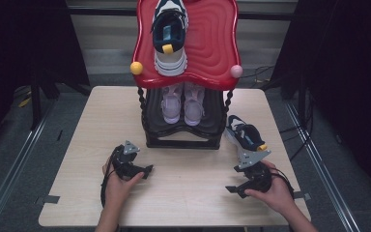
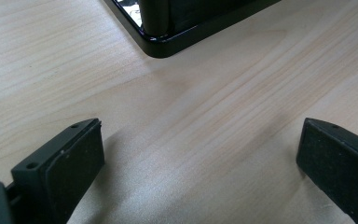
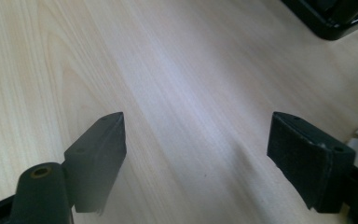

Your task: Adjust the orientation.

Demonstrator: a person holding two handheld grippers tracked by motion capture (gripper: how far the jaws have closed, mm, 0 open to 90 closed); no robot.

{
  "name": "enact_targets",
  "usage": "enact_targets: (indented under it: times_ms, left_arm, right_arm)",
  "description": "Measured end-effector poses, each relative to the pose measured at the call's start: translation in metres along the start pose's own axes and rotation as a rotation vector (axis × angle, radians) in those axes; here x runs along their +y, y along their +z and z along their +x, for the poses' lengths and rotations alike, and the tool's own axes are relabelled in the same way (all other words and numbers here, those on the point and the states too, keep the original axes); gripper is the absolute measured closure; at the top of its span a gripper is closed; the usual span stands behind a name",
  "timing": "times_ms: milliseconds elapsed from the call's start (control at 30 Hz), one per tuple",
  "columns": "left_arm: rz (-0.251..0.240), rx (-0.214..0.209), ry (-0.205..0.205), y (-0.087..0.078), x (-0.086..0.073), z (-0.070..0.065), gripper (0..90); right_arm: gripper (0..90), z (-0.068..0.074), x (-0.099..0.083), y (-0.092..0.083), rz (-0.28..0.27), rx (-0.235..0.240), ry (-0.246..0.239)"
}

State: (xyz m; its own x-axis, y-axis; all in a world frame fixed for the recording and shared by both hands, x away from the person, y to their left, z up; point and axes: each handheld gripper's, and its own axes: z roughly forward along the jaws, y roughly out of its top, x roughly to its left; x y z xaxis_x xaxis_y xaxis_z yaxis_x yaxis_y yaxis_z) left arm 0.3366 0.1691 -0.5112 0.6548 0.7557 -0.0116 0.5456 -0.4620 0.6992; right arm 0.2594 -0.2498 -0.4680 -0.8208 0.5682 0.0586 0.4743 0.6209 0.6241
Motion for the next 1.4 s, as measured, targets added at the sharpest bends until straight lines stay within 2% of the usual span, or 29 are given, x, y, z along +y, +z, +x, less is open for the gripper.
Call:
enact_targets:
  times_ms: [267,300,367,433,600,867,900,1000,1033,1133,1233,1300,1400]
  left_arm:
    - [0.001,0.004,0.003,0.000,0.000,0.000,1.2]
    - [-0.009,0.003,-0.009,0.000,0.000,-0.001,1.5]
    - [-0.001,0.005,0.005,-0.001,0.000,0.000,2.2]
    - [-0.003,0.006,0.002,-0.001,0.000,0.000,2.4]
    - [-0.006,0.008,0.002,-0.001,0.000,0.000,2.8]
    - [-0.009,0.008,0.003,-0.001,-0.001,0.000,3.6]
    - [-0.008,0.005,0.001,-0.002,-0.001,0.000,3.9]
    - [-0.012,0.010,0.005,-0.002,-0.001,0.000,4.9]
    - [-0.015,0.006,-0.003,-0.002,-0.001,-0.001,5.0]
    - [-0.015,0.005,-0.004,-0.002,-0.001,-0.001,5.1]
    - [-0.020,0.004,-0.007,-0.002,-0.001,-0.002,5.5]
    - [-0.009,0.004,0.011,-0.003,-0.001,-0.001,6.0]
    - [-0.010,0.006,0.008,-0.003,-0.001,-0.001,6.3]
  right_arm:
    - [19.7,-0.007,0.015,-0.013,-0.006,0.000,-0.014]
    - [19.8,-0.009,0.019,-0.015,-0.008,-0.004,-0.019]
    - [19.8,-0.010,0.023,-0.017,-0.012,-0.004,-0.026]
    - [19.8,-0.012,0.027,-0.019,-0.022,-0.004,-0.024]
    - [19.8,-0.018,0.035,-0.026,-0.050,-0.042,-0.040]
    - [19.6,-0.046,0.041,-0.044,-0.108,-0.111,0.001]
    - [19.6,-0.050,0.041,-0.045,-0.100,-0.132,-0.001]
    - [19.6,-0.056,0.041,-0.047,-0.091,-0.149,-0.003]
    - [19.6,-0.064,0.040,-0.047,-0.087,-0.168,0.002]
    - [20.0,-0.069,0.038,-0.047,-0.064,-0.183,0.012]
    - [27.5,-0.073,0.030,-0.042,-0.030,-0.172,0.014]
    - [31.9,-0.071,0.028,-0.039,-0.010,-0.174,0.009]
    - [37.9,-0.070,0.026,-0.037,-0.007,-0.185,0.012]
